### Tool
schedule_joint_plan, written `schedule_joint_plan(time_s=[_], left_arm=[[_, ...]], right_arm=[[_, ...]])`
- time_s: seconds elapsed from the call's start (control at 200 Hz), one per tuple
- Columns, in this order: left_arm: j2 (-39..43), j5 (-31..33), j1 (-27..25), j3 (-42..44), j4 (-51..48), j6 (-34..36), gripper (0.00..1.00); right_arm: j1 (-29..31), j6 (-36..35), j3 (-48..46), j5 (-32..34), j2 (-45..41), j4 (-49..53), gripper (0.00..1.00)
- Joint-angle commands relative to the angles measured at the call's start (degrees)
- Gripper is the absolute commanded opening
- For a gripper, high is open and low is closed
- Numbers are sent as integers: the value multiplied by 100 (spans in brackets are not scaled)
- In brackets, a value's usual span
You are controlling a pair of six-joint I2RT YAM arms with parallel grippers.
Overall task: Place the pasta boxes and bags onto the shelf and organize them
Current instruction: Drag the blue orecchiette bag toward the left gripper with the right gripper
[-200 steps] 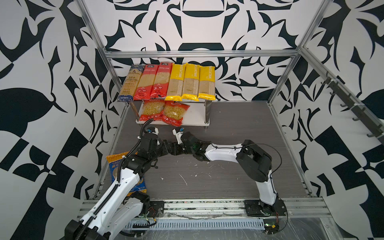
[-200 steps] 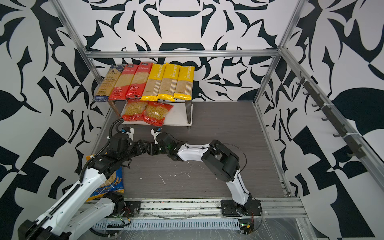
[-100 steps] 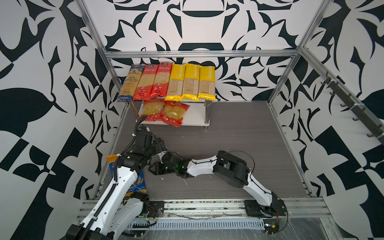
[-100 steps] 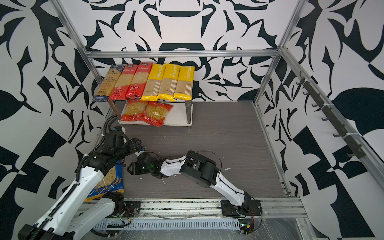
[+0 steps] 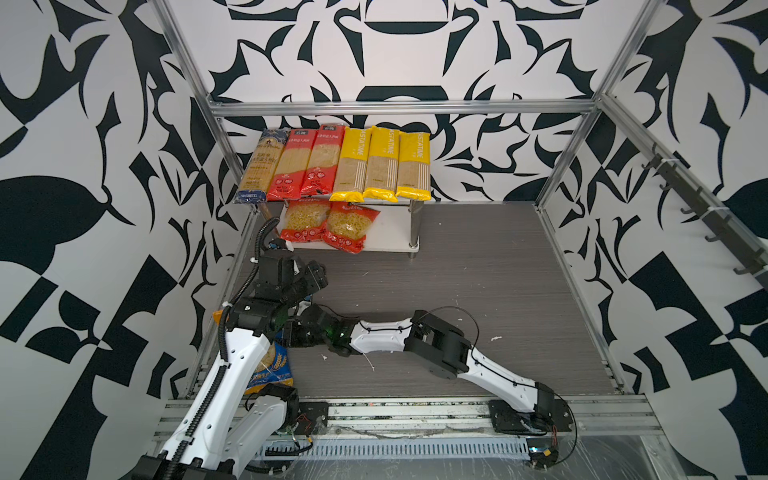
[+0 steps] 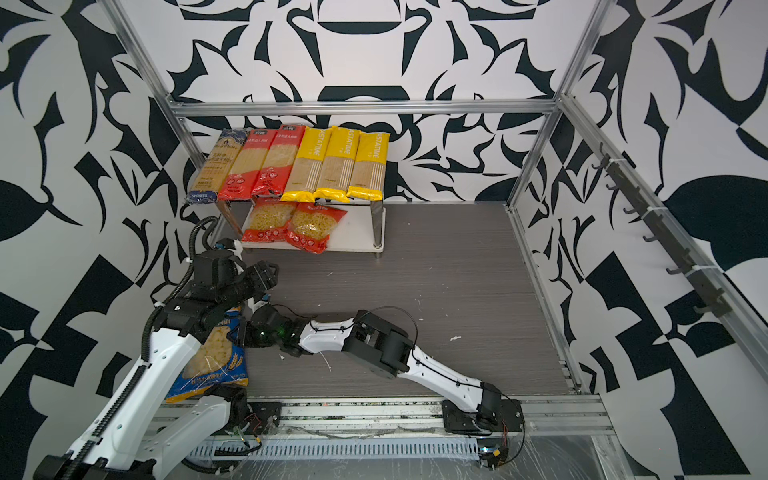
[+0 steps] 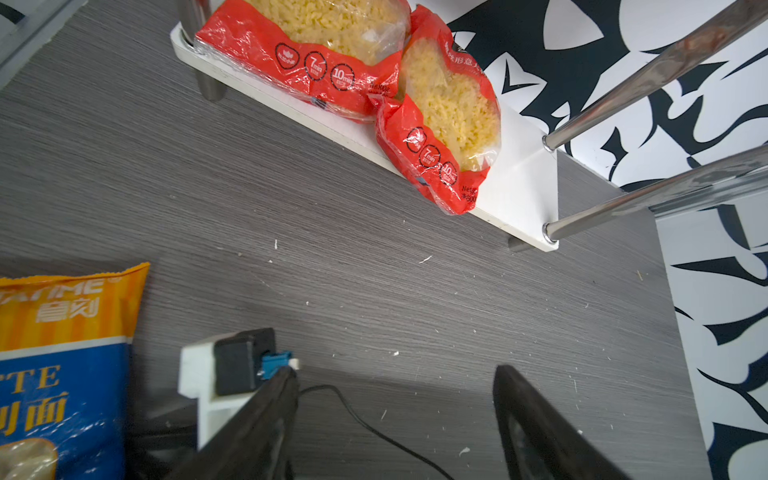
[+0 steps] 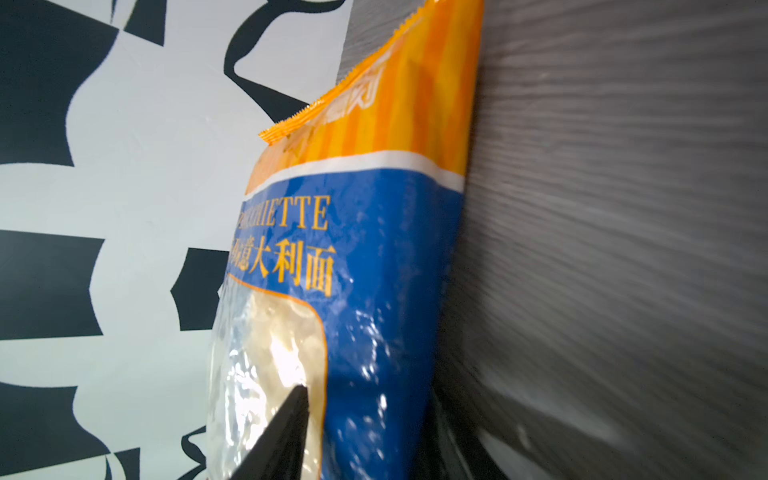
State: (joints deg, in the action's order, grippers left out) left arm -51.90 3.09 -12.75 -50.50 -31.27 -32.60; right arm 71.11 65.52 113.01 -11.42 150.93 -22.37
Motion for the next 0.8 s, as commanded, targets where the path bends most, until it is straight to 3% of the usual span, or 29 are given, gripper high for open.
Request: schedule_joint_plan(time_s=[0.0,0.375,0.795], left_arm=[[79,-131,19,49,23,-1,78],[303,-198,19,225,175,23,77],[259,-269,19,248,191,43,77]], right_arm=[[78,84,547,-148,77,217,44],[79,78,586,-161,51,22,2],[-191,-71,-1530,65,-1263,-938,0]])
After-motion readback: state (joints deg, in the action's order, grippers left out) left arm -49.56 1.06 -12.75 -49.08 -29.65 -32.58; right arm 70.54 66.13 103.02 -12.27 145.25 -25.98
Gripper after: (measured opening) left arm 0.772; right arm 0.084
